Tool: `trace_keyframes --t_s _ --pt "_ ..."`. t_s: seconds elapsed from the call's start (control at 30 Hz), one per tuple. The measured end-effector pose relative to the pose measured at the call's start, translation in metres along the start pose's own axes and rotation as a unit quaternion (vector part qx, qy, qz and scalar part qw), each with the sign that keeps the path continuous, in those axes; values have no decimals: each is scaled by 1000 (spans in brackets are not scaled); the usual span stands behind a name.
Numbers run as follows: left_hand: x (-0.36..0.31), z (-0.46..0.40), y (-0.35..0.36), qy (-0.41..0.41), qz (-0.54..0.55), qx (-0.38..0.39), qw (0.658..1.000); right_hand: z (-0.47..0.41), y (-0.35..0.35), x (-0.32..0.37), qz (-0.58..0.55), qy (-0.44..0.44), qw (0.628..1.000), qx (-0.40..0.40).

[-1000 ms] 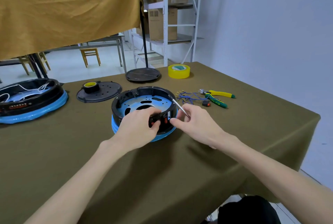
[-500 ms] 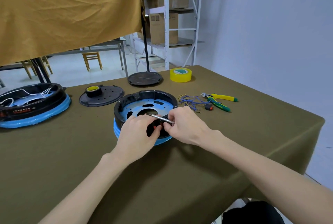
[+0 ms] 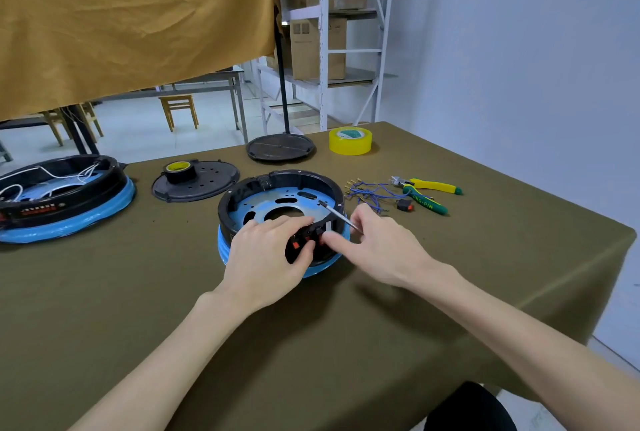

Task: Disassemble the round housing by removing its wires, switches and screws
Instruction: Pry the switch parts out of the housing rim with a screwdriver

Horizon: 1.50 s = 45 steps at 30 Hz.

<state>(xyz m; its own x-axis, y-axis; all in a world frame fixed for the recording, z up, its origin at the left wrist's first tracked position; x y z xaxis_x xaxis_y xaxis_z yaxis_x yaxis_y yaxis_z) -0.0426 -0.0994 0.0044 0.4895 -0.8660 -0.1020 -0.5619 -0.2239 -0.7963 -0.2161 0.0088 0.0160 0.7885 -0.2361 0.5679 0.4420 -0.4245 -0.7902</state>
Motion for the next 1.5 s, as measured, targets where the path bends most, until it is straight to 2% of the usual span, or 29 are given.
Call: trace_keyframes --t_s 0.07,0.17,0.3,0.5,0.73,0.83,1.0,1.13,1.23,1.33,1.5 --pt "0 -2 -1 -15 0 2 1000 2 -4 -9 -34 -2 999 35" --pt "0 -3 -4 -30 6 2 1000 7 -10 -17 -47 -76 994 59" --pt "9 -5 -6 -33 39 28 998 17 -9 -27 126 -172 977 30" --pt "34 3 -5 -46 110 29 993 23 0 -30 180 -209 961 -10" --pt "30 1 0 -65 110 15 992 12 -4 -25 229 -219 948 -35" --pt "27 2 0 -63 105 6 992 6 -12 -14 296 -245 921 -55" --pt "25 0 0 -51 88 10 995 -11 -33 25 436 -301 845 -78" --pt "24 -1 0 -52 82 11 995 -29 -42 50 506 -336 794 -34" --pt "23 -1 -1 -53 78 11 995 -43 -36 55 516 -368 774 9" --pt "22 -1 -1 -54 76 11 996 -51 -35 45 505 -361 783 21" --pt "25 -1 -2 -59 87 13 994 -41 -25 8 397 -301 867 4"
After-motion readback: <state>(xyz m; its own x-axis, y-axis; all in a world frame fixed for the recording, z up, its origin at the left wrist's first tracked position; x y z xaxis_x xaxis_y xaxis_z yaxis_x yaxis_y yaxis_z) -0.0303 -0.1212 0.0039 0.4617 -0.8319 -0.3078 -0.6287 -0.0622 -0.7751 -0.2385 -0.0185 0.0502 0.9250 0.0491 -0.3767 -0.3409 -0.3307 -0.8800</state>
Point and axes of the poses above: each hand's wrist, its own z-axis away from the middle knuckle, its own y-axis out of the palm, x = y × z, the point moved 2 cm from there along -z, towards the middle knuckle, and after that the axes turned 7 degrees about -z, right-handed, at the moved point
